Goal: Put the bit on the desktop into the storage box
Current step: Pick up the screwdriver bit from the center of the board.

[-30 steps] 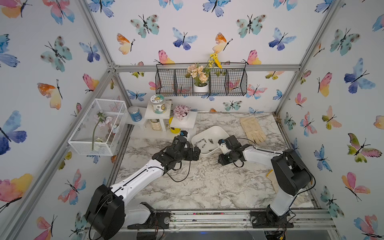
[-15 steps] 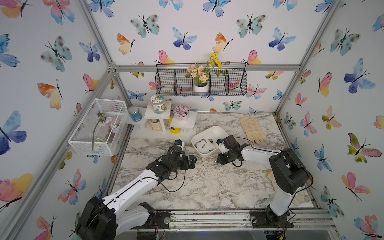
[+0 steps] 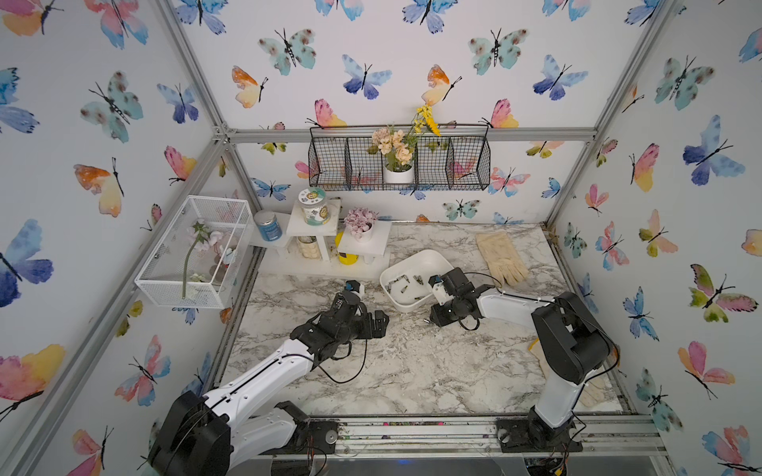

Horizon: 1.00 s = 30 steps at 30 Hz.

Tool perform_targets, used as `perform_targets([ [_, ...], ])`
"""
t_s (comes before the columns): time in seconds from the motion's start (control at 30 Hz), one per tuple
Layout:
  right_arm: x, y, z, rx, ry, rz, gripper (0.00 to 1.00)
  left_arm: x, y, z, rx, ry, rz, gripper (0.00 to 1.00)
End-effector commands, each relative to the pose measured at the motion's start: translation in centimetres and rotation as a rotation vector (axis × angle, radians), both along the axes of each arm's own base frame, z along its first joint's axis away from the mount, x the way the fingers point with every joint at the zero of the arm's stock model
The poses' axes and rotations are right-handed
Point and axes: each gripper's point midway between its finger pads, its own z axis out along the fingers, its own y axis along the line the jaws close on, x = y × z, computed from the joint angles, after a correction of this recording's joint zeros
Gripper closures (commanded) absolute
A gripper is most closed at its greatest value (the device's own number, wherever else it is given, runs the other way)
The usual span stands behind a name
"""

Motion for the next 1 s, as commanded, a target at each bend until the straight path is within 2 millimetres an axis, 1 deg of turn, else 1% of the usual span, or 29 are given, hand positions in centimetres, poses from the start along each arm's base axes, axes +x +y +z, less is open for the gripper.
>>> perform_targets([
  [0.0, -0.2, -0.3, 0.1, -0.030, 0.006, 0.003, 0.70, -0.3, -0.4, 0.6, -0.035, -0.005, -0.014, 0.00],
  [0.23, -0.4, -0.5, -0.9, -0.087, 0.008, 0.004, 0.71, -0.5, -0.4, 0.4, -0.041, -0.001, -0.014, 0.00],
  [0.43, -0.6, -1.3, -1.6, -0.155, 0.005, -0.008, 0.73, -0.6, -0.4, 0.1, -0.039, 0.004, -0.012, 0.00],
  [0.53, -0.7, -1.5, -1.8, -0.174, 0.010, -0.011, 0.79, -0.6, -0.4, 0.2, -0.039, 0.004, -0.012, 0.00],
  [0.8, -0.7, -1.8, -2.0, -0.207, 0.009, -0.017, 0.86, -0.6, -0.3, 0.0, -0.035, 0.004, -0.009, 0.00],
  [0.87, -0.6, -1.9, -2.0, -0.210, 0.006, -0.019, 0.88, -0.7, -0.2, 0.0, -0.031, 0.004, -0.007, 0.00],
  [0.97, -0.4, -1.9, -1.3, -0.205, -0.011, -0.026, 0.88, -0.6, -0.1, -0.1, -0.025, 0.004, -0.005, 0.00],
])
